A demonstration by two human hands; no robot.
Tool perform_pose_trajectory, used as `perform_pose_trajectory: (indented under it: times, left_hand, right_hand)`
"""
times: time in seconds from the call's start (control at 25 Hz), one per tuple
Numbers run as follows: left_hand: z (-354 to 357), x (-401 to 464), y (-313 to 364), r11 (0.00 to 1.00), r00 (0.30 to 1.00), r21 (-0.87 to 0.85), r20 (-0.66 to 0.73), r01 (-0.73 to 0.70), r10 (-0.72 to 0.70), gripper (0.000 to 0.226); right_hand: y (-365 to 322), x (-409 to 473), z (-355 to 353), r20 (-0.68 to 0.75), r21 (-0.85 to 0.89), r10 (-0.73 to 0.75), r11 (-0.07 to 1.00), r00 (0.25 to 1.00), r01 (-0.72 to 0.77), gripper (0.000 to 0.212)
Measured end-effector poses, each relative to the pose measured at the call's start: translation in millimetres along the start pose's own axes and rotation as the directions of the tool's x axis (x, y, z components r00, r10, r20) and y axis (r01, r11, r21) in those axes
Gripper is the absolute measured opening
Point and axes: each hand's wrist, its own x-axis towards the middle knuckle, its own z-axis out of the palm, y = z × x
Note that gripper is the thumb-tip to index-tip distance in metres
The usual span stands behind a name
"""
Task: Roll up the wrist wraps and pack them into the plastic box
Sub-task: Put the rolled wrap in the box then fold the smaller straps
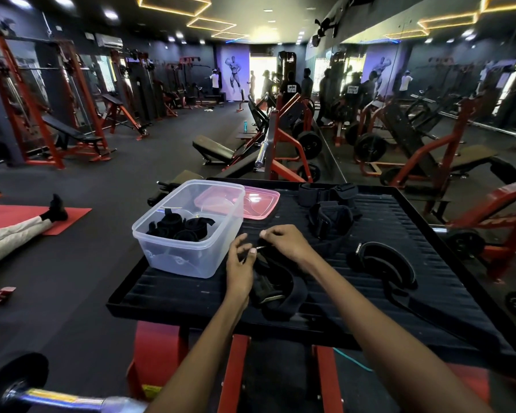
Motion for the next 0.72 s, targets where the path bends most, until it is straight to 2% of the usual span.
perform_pose_trajectory:
  times: [0.08, 0.16, 0.28, 0.36, 0.48, 0.56, 0.64, 0.72]
  left_hand:
    - [2.3, -1.3, -0.3, 0.999, 0.999, 0.021, 0.034, 0.039, -0.039, 0.026]
    - [4.3, -3.7, 0.3, 0.995, 0.993, 0.095, 0.118, 0.013, -0.024, 0.025]
    - [2.5, -6.7, 3.2, 0.987, 0.983, 0.145, 0.181, -0.063, 0.036, 0.028]
    - [-0.6, -7.2, 0.0, 0.988, 0.978, 0.139, 0.202, -0.072, 0.043, 0.028]
    - [-3.4, -2.0, -7.9, 0.983, 0.992, 0.185, 0.119, 0.011, -0.034, 0.026]
    - [-2.2, -0.9, -8.5, 0.973, 0.997, 0.224, 0.035, 0.063, -0.073, 0.027]
    - [-0.9, 0.3, -9.4, 0.966, 0.993, 0.231, -0.037, 0.115, -0.110, 0.025]
    - [-0.8, 1.2, -9.9, 0.956, 0.987, 0.249, -0.074, 0.154, -0.139, 0.023]
  right_hand:
    - [-0.4, 0.3, -2.4, -0.068, -0.005, -0.068, 0.998, 0.995, 0.068, 0.018]
    - [-2.0, 6.2, -6.7, -0.174, -0.011, -0.098, 0.995, 0.980, 0.098, 0.020]
    - [-10.3, 11.7, -16.6, -0.179, -0.080, -0.122, 0.991, 0.976, 0.109, 0.021]
    - [-15.4, 11.5, -25.6, -0.194, 0.037, -0.104, 0.993, 0.976, 0.113, 0.024]
    - [-24.0, 5.8, -46.3, -0.301, 0.343, -0.078, 0.921, 0.950, 0.184, 0.028]
    - [-30.8, -7.1, -57.1, -0.326, 0.431, -0.091, 0.872, 0.941, 0.234, 0.026]
    - [-32.2, -27.1, -57.9, -0.266, 0.474, -0.073, 0.858, 0.961, 0.197, 0.024]
    - [-28.3, -48.0, -54.1, -0.146, 0.521, 0.022, 0.851, 0.989, 0.059, 0.026]
